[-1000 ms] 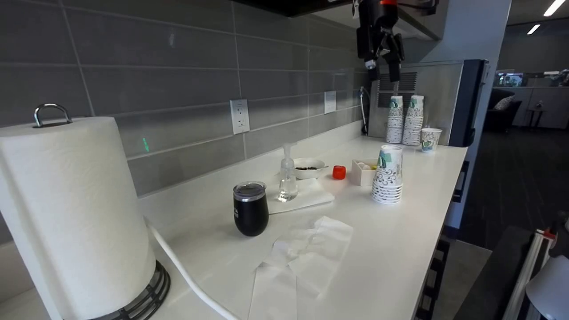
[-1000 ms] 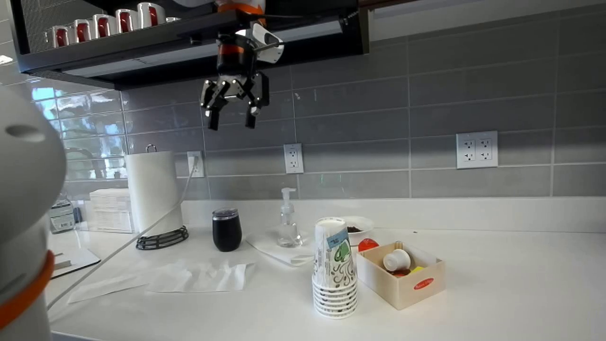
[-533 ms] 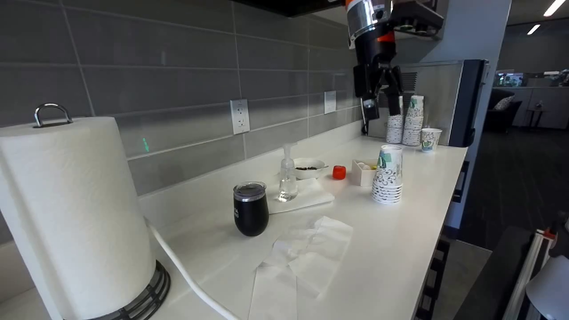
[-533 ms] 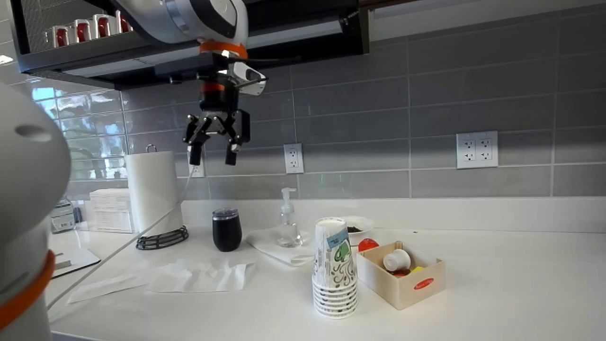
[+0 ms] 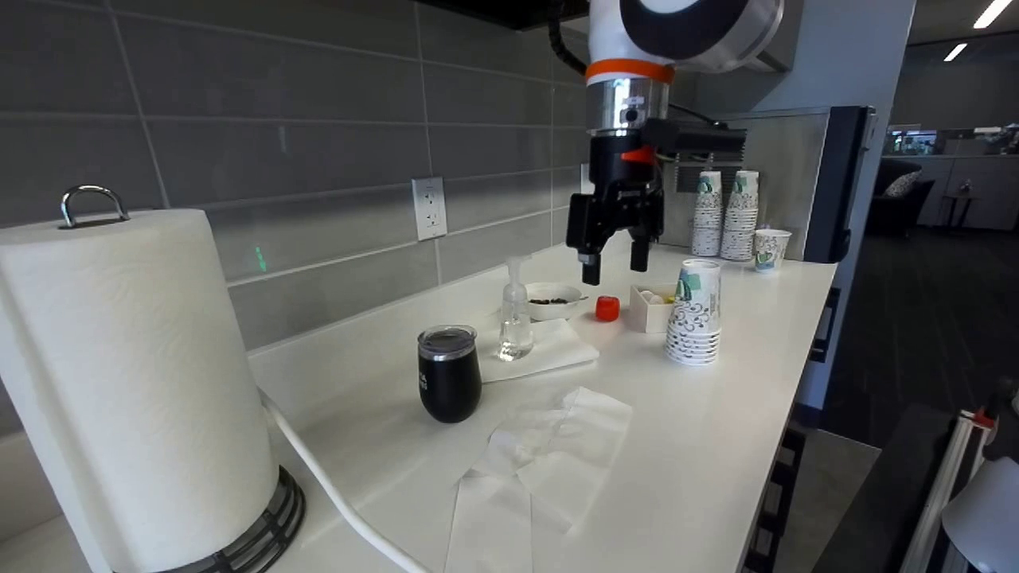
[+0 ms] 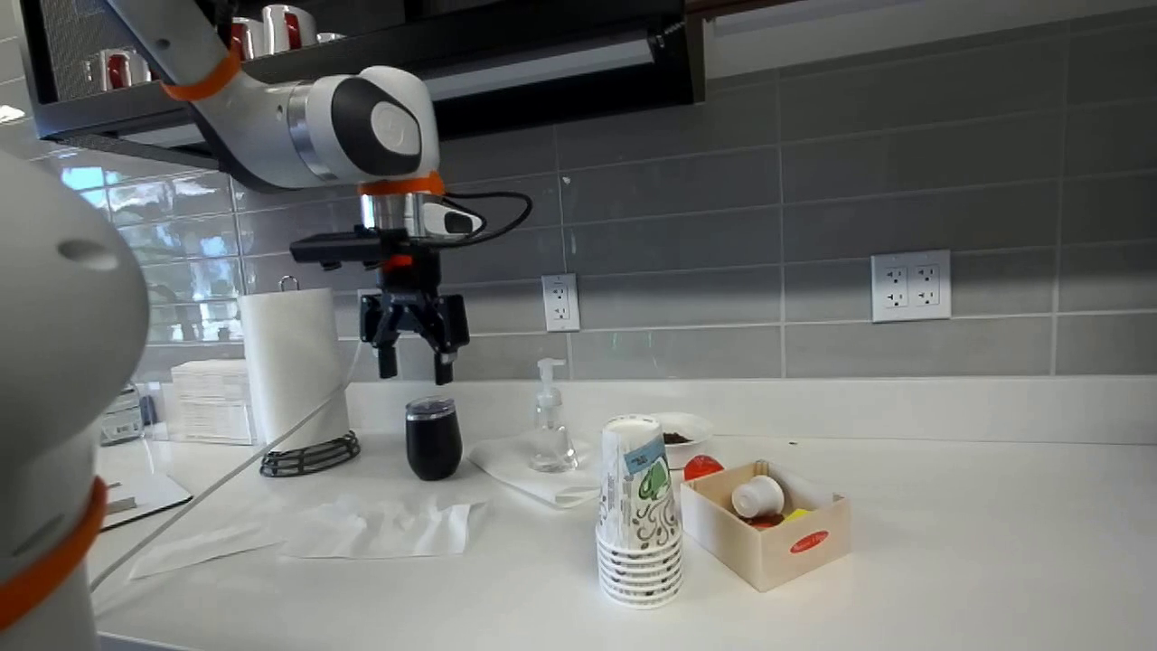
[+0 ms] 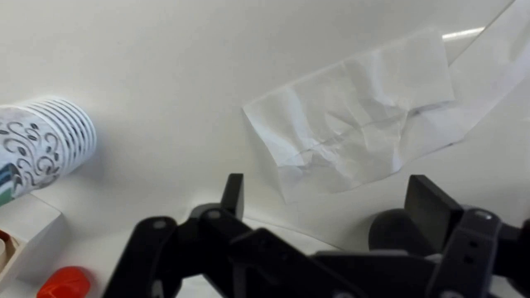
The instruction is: Remove the lid from the black cup and put it on the table
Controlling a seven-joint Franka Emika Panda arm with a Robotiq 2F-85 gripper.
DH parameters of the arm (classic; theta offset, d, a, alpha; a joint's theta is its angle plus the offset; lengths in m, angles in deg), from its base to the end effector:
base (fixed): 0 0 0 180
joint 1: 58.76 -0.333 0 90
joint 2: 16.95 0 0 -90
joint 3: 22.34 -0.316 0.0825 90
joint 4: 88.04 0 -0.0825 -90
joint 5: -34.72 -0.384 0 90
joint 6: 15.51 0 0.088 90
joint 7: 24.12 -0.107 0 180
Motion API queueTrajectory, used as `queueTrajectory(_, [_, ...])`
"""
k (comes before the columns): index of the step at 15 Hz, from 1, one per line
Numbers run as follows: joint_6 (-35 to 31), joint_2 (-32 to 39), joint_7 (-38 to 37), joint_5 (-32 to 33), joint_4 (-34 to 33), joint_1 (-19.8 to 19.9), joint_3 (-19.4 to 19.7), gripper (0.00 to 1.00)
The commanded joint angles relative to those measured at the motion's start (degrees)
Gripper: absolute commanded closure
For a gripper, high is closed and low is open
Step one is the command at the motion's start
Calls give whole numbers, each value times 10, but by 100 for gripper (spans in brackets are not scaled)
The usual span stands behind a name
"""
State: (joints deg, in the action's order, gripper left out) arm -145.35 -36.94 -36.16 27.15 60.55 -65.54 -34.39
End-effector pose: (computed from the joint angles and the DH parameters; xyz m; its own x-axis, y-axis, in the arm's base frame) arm 0.3894 0.1342 0.3749 0.9997 0.0227 0.0093 0.0230 -0.9992 -0.0341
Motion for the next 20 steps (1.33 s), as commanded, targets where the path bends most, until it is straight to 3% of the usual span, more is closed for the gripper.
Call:
queueTrajectory(1, [-95, 81, -35, 12, -30, -8, -17, 0])
queueTrajectory(5, [-142, 139, -68, 39, -70, -16, -34, 0])
queueTrajectory(11, [-157, 193, -152, 115, -133, -36, -47, 0])
queueTrajectory(20, [-186, 286, -239, 192, -195, -85, -29, 0])
